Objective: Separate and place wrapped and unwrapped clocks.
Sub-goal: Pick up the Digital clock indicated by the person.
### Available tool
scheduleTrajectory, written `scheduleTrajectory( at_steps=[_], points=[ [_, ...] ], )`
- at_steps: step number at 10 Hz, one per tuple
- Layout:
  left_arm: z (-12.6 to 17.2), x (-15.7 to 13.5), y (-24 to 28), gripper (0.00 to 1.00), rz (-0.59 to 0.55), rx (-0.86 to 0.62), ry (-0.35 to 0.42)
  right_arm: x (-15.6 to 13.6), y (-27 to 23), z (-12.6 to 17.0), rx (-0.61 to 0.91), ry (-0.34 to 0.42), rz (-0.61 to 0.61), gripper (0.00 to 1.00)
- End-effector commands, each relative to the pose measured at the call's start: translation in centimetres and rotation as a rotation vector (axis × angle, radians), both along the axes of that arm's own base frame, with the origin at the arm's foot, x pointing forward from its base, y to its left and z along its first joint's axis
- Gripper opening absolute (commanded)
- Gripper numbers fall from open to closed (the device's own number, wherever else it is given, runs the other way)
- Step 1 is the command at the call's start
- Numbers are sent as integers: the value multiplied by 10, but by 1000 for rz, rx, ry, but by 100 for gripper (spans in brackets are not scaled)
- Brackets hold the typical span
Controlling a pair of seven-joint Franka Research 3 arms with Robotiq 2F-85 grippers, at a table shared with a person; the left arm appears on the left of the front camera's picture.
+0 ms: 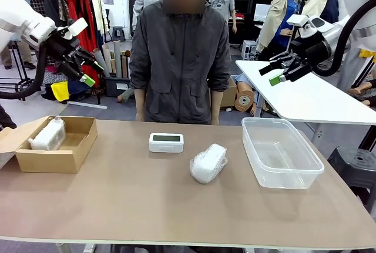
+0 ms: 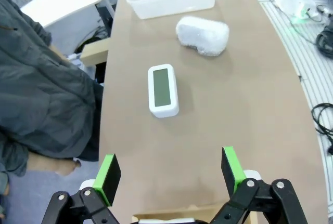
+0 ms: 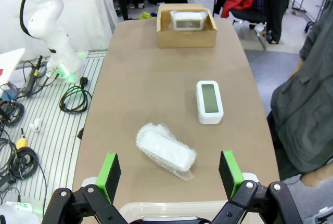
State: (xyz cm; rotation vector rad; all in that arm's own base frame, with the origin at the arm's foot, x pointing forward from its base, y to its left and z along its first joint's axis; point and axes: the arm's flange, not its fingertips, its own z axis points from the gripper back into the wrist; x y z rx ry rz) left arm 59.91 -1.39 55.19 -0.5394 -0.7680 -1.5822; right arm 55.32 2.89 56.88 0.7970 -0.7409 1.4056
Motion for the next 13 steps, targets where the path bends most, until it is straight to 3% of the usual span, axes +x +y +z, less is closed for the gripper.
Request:
scheduleTrajectory(
  at_steps=[1,13],
  points=[
    [7,-3,1,100,6,20,-19,0,0,2,-3,-4,1,100],
    [7,-3,1,100,6,20,-19,0,0,2,-3,-4,1,100]
  ],
)
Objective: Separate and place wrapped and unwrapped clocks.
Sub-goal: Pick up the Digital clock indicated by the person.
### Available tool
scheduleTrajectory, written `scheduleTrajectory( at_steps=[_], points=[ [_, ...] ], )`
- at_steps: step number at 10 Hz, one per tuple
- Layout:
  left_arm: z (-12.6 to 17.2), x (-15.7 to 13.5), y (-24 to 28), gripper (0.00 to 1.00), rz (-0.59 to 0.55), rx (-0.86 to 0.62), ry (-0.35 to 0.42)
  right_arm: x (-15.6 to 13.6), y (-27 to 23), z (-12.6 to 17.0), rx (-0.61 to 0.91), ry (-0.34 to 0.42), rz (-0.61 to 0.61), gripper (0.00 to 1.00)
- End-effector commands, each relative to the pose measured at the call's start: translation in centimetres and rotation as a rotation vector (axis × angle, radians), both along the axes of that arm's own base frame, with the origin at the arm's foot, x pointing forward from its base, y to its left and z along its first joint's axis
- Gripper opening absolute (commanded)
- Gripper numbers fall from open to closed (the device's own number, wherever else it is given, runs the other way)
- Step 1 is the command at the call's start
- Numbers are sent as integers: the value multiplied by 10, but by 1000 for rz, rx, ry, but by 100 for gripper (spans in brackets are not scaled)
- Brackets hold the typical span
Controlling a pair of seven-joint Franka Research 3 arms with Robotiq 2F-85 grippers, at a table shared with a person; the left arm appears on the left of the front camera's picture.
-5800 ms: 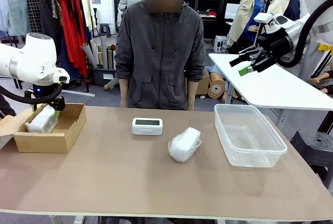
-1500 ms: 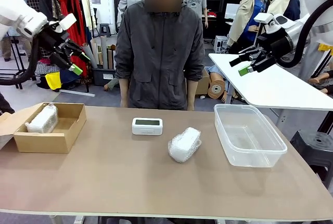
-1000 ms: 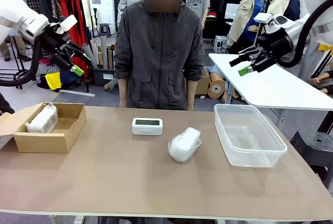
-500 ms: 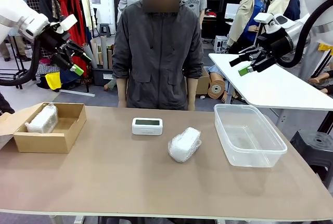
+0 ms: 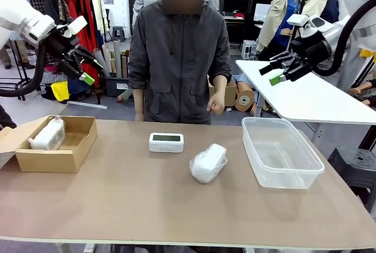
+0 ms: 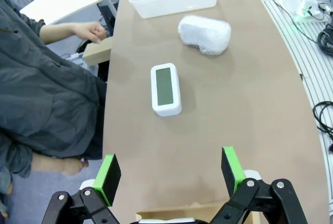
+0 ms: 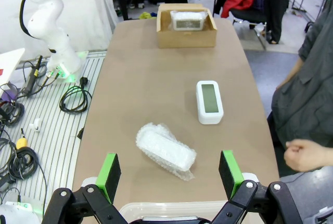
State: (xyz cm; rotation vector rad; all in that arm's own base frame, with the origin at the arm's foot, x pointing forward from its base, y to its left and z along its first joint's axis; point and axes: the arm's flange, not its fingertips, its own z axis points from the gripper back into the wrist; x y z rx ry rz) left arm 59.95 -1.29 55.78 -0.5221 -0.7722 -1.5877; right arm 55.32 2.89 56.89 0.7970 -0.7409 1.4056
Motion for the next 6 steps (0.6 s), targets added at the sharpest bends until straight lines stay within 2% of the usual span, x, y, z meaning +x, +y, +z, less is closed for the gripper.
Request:
scheduleTrajectory(
  at_steps=[1,6],
  points=[
    [1,-3,0,100,4,12,-5,0,0,2,-3,-4,1,100],
    [1,-3,0,100,4,12,-5,0,0,2,-3,-4,1,100]
  ],
)
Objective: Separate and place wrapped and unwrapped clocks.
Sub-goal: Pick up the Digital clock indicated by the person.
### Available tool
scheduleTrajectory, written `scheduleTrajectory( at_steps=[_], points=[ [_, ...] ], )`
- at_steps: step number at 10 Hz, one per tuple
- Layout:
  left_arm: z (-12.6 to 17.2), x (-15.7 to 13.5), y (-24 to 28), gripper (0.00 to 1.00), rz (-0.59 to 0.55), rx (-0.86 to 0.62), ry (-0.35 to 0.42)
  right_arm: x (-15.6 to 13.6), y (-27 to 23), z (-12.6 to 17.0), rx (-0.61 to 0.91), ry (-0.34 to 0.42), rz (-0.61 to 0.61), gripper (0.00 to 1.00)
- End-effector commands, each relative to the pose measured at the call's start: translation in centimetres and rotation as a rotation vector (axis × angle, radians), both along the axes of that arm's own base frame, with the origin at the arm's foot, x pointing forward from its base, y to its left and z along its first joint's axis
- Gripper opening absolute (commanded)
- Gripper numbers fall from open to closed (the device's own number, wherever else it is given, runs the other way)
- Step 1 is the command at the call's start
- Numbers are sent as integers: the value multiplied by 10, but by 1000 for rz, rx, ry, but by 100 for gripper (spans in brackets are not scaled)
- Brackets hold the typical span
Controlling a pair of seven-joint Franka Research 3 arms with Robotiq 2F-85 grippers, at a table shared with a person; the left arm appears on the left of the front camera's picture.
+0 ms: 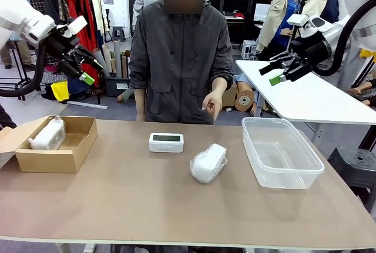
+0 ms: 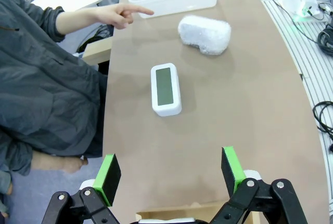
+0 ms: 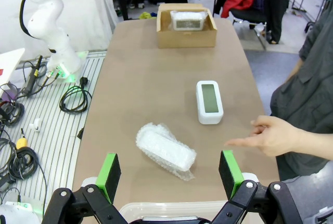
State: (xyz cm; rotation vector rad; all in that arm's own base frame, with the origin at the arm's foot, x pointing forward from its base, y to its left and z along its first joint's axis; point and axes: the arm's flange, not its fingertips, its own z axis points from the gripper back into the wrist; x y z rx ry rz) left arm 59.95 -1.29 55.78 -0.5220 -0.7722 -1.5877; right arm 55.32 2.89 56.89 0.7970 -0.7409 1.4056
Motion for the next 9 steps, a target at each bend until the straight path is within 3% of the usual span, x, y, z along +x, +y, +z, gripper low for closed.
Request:
scheduleTrajectory(
  at_steps=[1,9],
  points=[
    [1,-3,0,100,4,12,-5,0,0,2,-3,-4,1,100],
    [1,-3,0,100,4,12,-5,0,0,2,-3,-4,1,100]
  ],
)
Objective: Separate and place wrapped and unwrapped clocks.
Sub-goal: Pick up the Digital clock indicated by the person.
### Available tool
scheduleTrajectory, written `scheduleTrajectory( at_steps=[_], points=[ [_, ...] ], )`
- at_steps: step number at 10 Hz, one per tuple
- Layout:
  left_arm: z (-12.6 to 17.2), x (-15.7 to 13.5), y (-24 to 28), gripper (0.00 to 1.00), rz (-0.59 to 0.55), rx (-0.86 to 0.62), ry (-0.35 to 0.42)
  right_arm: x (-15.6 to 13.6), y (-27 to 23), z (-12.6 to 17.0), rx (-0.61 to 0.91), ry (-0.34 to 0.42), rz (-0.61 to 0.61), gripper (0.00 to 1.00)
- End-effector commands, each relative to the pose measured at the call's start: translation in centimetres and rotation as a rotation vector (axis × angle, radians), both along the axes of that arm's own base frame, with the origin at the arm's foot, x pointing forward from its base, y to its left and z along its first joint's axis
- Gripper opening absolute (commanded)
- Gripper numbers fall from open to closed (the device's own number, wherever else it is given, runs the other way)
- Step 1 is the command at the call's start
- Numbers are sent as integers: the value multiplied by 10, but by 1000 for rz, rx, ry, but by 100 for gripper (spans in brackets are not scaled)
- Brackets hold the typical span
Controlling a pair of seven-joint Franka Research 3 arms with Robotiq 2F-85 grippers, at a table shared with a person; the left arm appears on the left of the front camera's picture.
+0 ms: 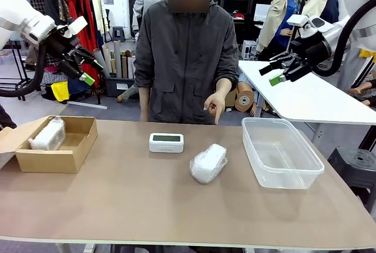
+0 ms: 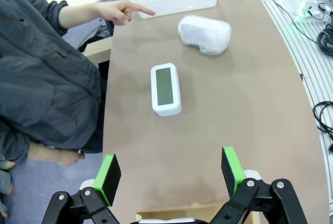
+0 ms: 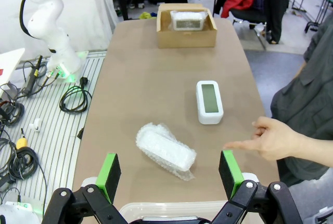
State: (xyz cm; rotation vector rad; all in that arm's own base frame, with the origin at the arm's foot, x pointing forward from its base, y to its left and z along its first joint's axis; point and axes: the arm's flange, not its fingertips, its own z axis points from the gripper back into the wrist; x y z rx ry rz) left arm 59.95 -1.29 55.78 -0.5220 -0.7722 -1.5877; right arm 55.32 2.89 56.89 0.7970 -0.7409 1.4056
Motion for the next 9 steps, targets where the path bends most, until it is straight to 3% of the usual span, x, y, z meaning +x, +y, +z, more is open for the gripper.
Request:
scheduleTrajectory(
  at_steps=[1,9],
  points=[
    [1,-3,0,100,4,12,-5,0,0,2,-3,-4,1,100],
    [1,-3,0,100,4,12,-5,0,0,2,-3,-4,1,100]
  ],
)
